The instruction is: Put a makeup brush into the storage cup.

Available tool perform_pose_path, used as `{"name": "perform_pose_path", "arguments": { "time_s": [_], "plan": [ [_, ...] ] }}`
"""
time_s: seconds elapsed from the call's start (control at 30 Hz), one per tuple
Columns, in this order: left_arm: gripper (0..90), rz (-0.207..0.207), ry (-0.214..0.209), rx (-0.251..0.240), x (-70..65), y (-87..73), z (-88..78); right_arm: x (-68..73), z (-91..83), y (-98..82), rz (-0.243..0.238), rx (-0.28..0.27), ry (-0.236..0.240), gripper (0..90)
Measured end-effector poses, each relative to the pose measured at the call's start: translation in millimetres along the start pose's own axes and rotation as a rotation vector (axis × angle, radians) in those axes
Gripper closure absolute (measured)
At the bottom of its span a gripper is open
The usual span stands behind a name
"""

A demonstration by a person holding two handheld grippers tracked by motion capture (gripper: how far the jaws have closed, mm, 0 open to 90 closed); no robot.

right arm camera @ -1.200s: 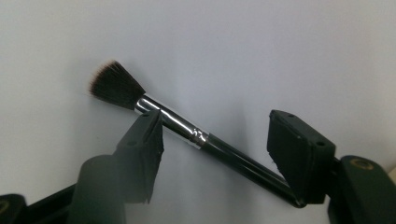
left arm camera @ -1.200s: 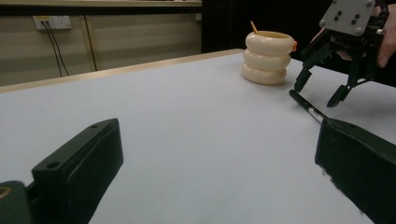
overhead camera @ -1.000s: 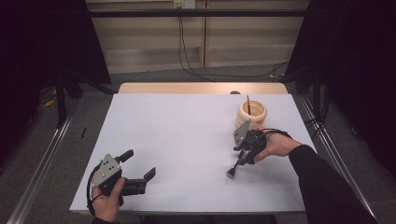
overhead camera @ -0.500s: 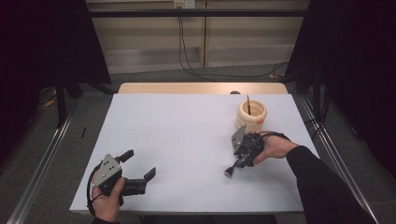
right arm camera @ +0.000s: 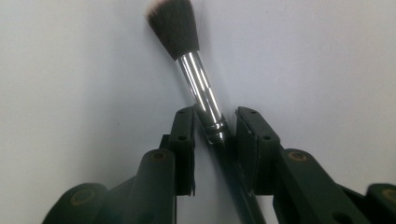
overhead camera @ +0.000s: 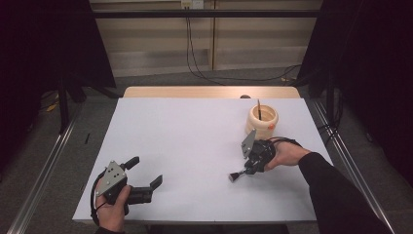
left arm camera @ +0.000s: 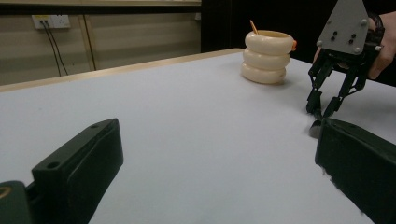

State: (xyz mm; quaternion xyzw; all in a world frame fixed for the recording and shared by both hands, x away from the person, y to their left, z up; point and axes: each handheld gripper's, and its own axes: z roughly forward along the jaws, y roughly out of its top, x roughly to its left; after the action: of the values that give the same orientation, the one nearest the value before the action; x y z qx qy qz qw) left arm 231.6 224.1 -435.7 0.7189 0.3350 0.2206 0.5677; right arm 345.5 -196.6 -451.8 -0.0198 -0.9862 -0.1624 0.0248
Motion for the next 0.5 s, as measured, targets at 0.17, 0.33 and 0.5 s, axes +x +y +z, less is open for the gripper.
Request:
{"name": "perform_pose_path", "arguments": {
  "time_s": [0.17,0.33,0.5],
  "plan": [
    [1.2,-0.002,0.001,-0.002,0.3,-0.2,0.1,-2.9,-0.2,-0.6,0.018,-0.007,-0.004,78.6],
    [1.2,0.001,0.004,0.001,-0.2,0.0,-0.3,-2.7,-0.4,0.4,0.045,0.002,-0.005,79.1],
    [1.2,-0.002,-0.001,0.001,0.0,-0.1,-0.3,-1.1,-0.4,-1.2,0.052,-0.012,-0.024,79.3]
  ]
}}
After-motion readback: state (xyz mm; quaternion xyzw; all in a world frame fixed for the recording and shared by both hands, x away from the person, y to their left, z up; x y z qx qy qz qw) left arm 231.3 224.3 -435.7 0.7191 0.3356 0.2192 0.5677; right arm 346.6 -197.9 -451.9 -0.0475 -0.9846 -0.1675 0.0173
